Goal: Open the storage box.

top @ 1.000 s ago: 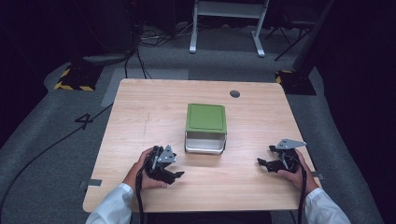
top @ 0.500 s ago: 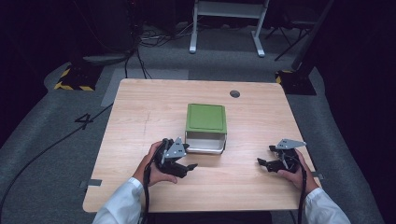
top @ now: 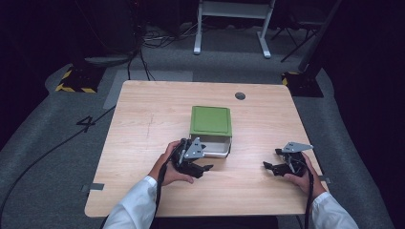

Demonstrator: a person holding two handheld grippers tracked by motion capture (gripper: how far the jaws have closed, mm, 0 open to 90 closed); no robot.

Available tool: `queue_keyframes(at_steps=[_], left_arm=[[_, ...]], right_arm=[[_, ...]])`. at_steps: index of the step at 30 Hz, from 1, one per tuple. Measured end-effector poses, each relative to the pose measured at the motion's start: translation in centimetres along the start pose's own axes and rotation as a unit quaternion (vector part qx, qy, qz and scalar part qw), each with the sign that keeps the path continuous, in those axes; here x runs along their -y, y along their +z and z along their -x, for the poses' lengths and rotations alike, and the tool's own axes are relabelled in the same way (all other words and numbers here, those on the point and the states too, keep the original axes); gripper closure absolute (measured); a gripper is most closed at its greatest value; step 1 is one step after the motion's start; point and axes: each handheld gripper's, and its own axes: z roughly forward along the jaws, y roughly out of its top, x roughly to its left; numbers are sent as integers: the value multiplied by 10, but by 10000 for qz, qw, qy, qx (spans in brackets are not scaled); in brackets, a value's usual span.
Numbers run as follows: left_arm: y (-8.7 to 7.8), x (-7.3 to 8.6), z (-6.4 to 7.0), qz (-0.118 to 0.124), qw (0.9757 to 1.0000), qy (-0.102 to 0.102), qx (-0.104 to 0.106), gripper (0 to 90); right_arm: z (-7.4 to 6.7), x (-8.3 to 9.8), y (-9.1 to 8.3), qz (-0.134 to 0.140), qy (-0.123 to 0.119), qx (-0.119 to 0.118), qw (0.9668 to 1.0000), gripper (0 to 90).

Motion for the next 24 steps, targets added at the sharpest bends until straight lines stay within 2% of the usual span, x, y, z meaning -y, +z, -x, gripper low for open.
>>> queue_keyframes(at_steps=[3, 9, 11, 12, 18, 19, 21, 24], left_arm=[[7, -2, -1, -92, 10000, -1, -25, 283], [18, -3, -1, -190, 9998, -21, 80, 287], [25, -3, -2, -229, 9996, -87, 145, 288], [28, -3, -3, -304, 9994, -86, 163, 288], [36, -4, -3, -416, 9989, -119, 182, 298], [39, -4, -3, -484, 9986, -101, 169, 319], [40, -4, -3, -497, 9986, -75, 144, 334], [38, -4, -3, -485, 9987, -80, 124, 407]], right_arm=[[0, 0, 0, -2, -2, 4, 10000, 148], [0, 0, 0, 0, -1, 0, 10000, 148], [0, 0, 0, -2, -1, 2, 10000, 147], [0, 0, 0, -2, -1, 2, 10000, 148], [0, 0, 0, -1, -4, -1, 10000, 148], [0, 0, 0, -1, -5, -1, 10000, 148], [0, 0, 0, 5, -5, -6, 10000, 148], [0, 1, 0, 6, -13, -11, 10000, 148]])
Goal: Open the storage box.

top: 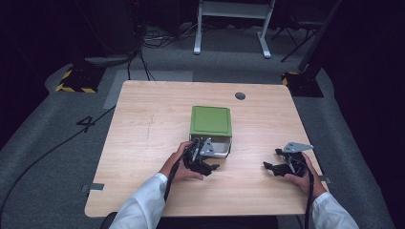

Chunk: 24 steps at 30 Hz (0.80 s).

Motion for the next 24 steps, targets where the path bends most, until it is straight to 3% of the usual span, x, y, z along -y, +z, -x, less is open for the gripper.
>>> queue_keyframes(at_steps=[6, 9, 17, 24], left_arm=[[-2, -1, 3, -37, 9998, 101, -138, 554], [-2, -1, 6, -127, 9997, 208, -65, 627], [-1, 0, 22, -333, 9985, 435, 57, 678], [-8, 6, 38, -381, 9980, 463, 175, 680]], right_arm=[[0, 0, 0, 0, 0, -2, 10000, 148], [0, 0, 0, 1, -1, -3, 10000, 148], [0, 0, 0, -5, 12, 2, 10000, 148], [0, 1, -1, -5, 13, 9, 10000, 148]])
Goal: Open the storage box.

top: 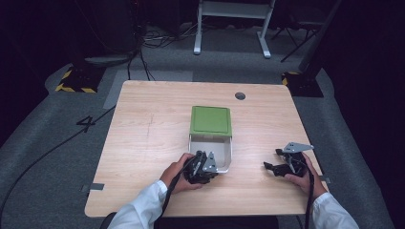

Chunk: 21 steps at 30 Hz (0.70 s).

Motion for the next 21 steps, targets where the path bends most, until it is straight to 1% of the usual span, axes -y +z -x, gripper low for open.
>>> queue_keyframes(at_steps=[2, 3, 7, 8, 9, 11, 15, 21], left_arm=[[-2, 2, 3, 14, 10000, -40, 16, 679], [-3, 3, 5, 45, 9999, -63, 67, 679], [-4, 4, 8, 56, 9999, -105, 43, 677], [-4, 4, 9, 53, 9999, -106, 91, 676], [-5, 4, 10, 43, 9999, -64, 104, 675], [-5, 5, 13, 54, 9999, -70, 110, 675], [-6, 5, 18, 46, 9999, -12, 95, 667], [-11, 6, 24, 75, 9999, 42, 141, 659]], right_arm=[[0, 0, 0, -1, -3, 4, 10000, 148], [0, 0, 0, -3, -6, 6, 10000, 148], [0, 0, 0, -2, -1, 4, 10000, 148], [0, 0, 0, 0, -2, 5, 10000, 148], [0, 0, 0, 0, -4, 5, 10000, 148], [0, 0, 0, -2, -6, 5, 10000, 148], [0, 0, 0, -2, -7, 6, 10000, 148], [0, 0, 0, 0, -4, 4, 10000, 148]])
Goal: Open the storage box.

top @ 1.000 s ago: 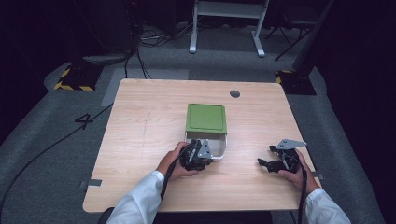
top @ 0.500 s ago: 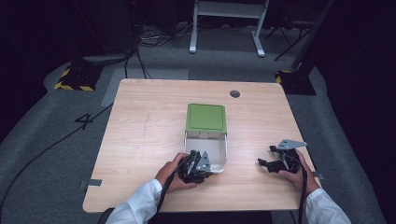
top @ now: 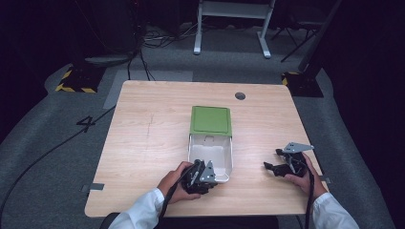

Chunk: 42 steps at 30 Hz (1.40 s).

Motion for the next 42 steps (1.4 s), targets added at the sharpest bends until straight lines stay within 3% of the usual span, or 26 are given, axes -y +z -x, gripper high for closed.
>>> queue_keyframes(at_steps=[18, 20, 23, 28, 31, 40, 42], left_arm=[[-8, 1, 9, -4, 9999, 77, 117, 668], [-7, 0, 9, 0, 10000, 44, 68, 623], [-8, 0, 9, 59, 10000, 38, 48, 582], [-23, -5, 12, 362, 9993, 66, 36, 528], [-32, -7, 14, 433, 9990, 125, -68, 511], [-61, -6, 3, 685, 9965, -1, -479, 451], [-72, -4, -3, 809, 9946, -113, -641, 446]], right_arm=[[0, 0, 0, 0, -2, 0, 10000, 148], [0, 0, 0, -1, -2, 0, 10000, 148], [0, 0, 0, 1, -2, 0, 10000, 148], [0, 0, 0, 4, -8, 0, 10000, 148], [0, 0, 0, 4, -7, 0, 10000, 148], [0, 0, 0, 1, -2, 0, 10000, 148], [0, 0, 0, 0, -2, 0, 10000, 148]])
